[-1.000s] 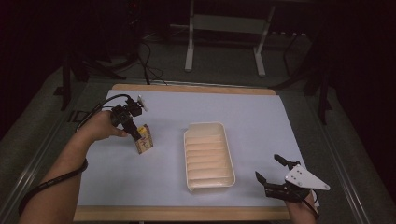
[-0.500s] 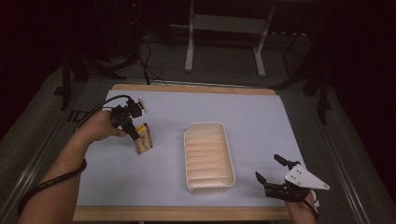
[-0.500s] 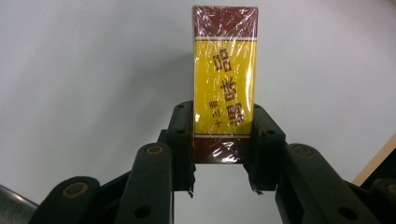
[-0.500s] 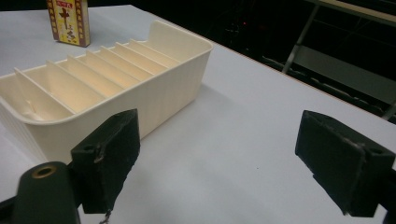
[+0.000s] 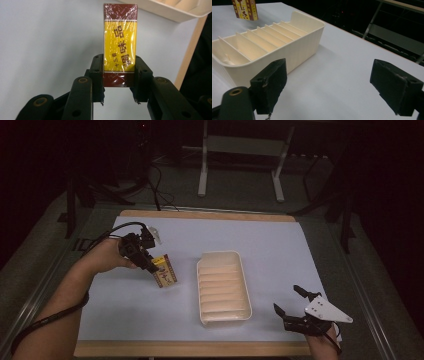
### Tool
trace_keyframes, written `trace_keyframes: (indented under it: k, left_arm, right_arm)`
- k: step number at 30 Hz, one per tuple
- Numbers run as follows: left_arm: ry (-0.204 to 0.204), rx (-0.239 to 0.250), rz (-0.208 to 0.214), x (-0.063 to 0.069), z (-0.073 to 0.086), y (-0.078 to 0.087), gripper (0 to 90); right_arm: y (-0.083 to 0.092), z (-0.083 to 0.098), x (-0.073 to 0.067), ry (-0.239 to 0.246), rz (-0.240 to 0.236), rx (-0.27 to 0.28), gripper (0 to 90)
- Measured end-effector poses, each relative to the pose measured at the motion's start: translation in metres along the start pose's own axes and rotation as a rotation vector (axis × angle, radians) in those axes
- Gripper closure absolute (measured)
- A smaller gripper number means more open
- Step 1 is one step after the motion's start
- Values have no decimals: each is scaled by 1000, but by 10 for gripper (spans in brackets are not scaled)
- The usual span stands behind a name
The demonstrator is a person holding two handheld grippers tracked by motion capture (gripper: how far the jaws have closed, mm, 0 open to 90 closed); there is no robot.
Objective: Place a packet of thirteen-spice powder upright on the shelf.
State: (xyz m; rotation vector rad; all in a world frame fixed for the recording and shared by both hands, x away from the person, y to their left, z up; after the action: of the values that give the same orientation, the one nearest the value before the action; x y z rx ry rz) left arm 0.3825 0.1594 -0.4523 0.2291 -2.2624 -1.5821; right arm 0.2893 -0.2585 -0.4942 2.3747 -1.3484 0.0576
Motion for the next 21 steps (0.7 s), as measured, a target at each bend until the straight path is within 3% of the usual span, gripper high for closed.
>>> trace_keyframes:
  k: [11, 15, 19, 21]
  left_arm:
    - [-76, 49, -17, 18, -28, 15, 677]
    - [-95, 57, -4, 26, -40, 18, 677]
    - [-68, 96, -2, 34, -55, 23, 678]
    - [-78, 114, 5, 39, -62, 26, 678]
  right_arm:
    - [1, -1, 0, -1, -1, 3, 143]
    - [1, -1, 0, 0, -2, 2, 143]
    - [1, -1, 0, 1, -2, 3, 143]
    - [1, -1, 0, 0, -3, 2, 143]
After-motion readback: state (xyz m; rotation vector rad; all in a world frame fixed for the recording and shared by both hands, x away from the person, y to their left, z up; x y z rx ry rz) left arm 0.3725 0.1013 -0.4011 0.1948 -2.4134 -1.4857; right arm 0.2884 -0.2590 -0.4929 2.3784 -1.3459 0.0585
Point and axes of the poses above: each handheld gripper's, and its own axes: y roughly backward along the jaws, z roughly out of its underside, x roughly to its right, the point moved 8 cm from there along -y, roughly forward along the jaws, and after that the axes turned 7 degrees about z, right-handed, at the moved point
